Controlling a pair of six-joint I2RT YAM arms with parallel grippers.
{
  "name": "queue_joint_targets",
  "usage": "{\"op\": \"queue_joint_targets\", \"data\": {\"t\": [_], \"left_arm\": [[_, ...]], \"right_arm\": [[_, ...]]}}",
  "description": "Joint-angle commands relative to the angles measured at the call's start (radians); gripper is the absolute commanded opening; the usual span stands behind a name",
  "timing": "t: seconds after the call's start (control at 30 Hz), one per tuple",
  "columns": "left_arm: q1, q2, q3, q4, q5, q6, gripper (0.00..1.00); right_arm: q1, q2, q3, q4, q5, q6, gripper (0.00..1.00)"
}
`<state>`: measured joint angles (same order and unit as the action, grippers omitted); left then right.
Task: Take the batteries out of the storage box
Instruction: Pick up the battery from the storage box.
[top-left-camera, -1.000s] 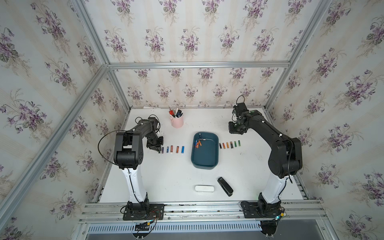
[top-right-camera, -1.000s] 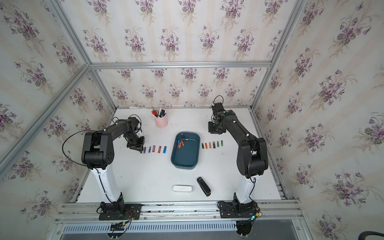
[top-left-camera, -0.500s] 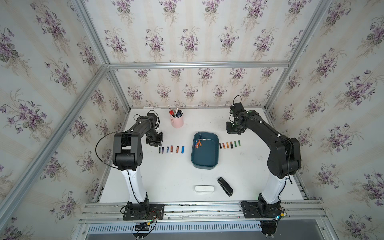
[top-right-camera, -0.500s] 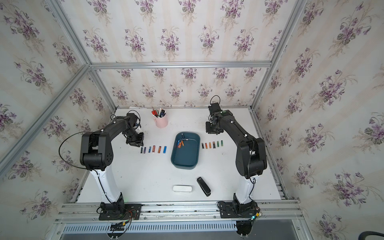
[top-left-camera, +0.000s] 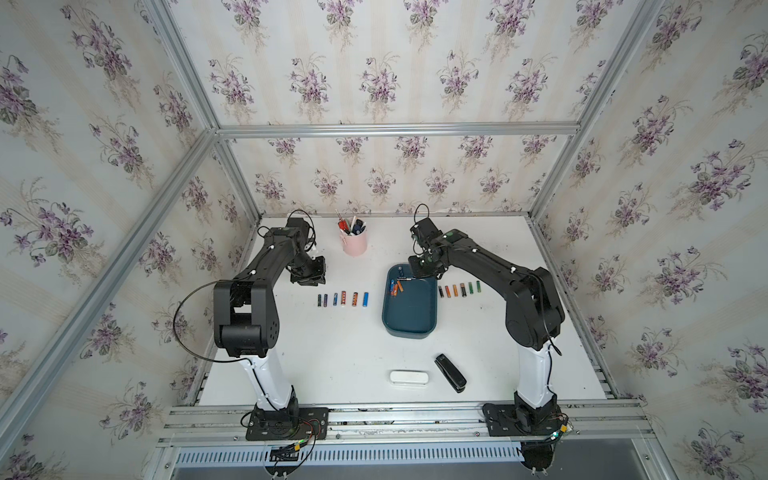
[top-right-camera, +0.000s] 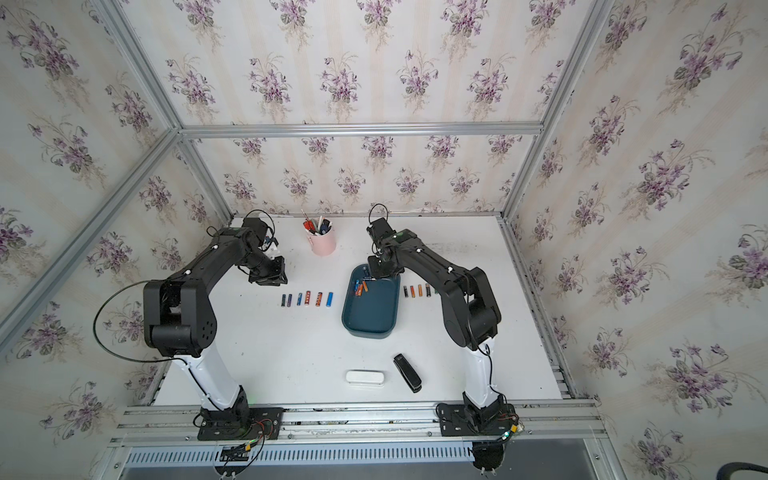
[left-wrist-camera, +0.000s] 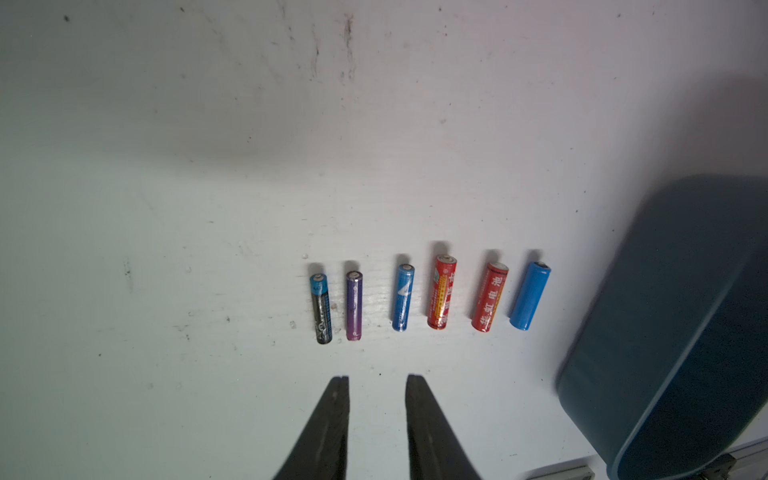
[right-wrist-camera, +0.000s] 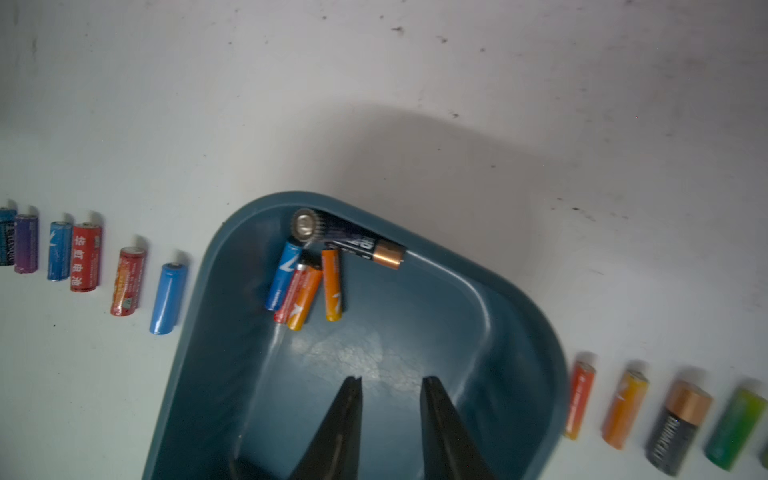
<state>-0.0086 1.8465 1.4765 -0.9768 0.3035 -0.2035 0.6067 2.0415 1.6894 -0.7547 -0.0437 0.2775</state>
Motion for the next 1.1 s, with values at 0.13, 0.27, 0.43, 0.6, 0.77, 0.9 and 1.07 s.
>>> {"op": "queue_joint_targets", "data": {"t": [0.13,0.27,0.43,0.6,0.77,0.9,1.07], "left_arm": [[-0.015,-0.037,-0.046,0.004,0.031,-0.017,0.3],[-0.024,-0.042,-0.06,0.006,0.03,-0.019,0.3],[-0.034,-0.041,-0.064,0.007,0.03,-0.019,0.3],[-0.037,-0.033,-0.062,0.006,0.027,-0.017,0.29],[-0.043,-0.027,-0.061,0.007,0.022,-0.017,0.29],[-0.047,-0.024,-0.056,0.003,0.017,-0.016,0.29],[-0.051,-0.02,-0.051,0.003,0.013,-0.017,0.29]], "right_arm": [[0.037,0.1,0.063,0.034,-0.018,0.02,0.3],[0.042,0.136,0.074,0.039,-0.018,0.02,0.3],[0.048,0.165,0.076,0.05,-0.027,0.02,0.3],[0.053,0.19,0.077,0.055,-0.034,0.022,0.29],[0.055,0.215,0.073,0.052,-0.023,0.016,0.28],[0.056,0.226,0.069,0.043,-0.003,0.006,0.25],[0.056,0.233,0.061,0.025,0.011,-0.009,0.19]]}}
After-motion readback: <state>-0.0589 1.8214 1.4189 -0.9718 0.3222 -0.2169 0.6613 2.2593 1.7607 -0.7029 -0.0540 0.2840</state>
